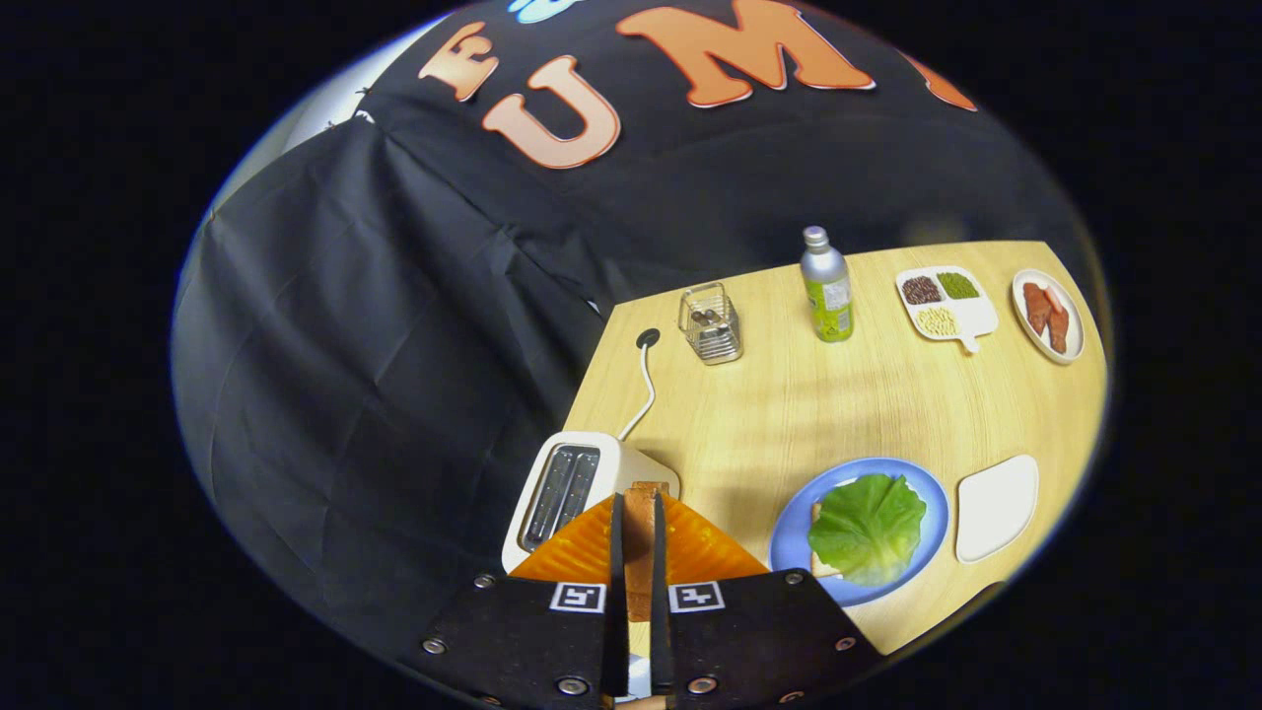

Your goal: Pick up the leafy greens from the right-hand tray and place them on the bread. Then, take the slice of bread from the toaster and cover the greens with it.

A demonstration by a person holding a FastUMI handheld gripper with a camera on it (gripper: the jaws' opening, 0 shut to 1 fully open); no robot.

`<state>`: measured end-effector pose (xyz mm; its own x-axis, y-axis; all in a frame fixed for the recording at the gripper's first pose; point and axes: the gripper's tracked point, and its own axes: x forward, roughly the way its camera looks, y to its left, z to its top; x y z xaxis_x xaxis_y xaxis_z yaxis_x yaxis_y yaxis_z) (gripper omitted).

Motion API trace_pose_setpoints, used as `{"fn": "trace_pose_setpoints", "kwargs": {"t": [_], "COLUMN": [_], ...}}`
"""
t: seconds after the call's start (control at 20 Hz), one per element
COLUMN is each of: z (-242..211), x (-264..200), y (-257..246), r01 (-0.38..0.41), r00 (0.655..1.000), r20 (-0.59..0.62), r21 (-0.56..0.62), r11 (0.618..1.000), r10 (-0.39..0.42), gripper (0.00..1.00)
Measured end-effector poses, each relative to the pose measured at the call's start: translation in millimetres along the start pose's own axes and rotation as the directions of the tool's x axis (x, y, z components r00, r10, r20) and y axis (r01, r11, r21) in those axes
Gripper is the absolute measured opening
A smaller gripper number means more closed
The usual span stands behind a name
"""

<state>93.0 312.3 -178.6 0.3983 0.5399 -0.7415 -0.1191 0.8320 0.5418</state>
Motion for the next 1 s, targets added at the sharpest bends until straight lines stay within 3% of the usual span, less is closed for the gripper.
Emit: {"fn": "trace_pose_setpoints", "kwargs": {"t": [0.45,1.0], "z": [-7.6,-20.1], "x": [-0.9,22.7], "y": [-75.6,-170.1], "r01": [-0.111,-0.224], "r00": [0.994,0.974], "r20": [0.023,0.053], "r21": [0.122,0.278], "r11": [0.986,0.934], "r10": [0.109,0.218], "gripper": [0.09,0.09]}}
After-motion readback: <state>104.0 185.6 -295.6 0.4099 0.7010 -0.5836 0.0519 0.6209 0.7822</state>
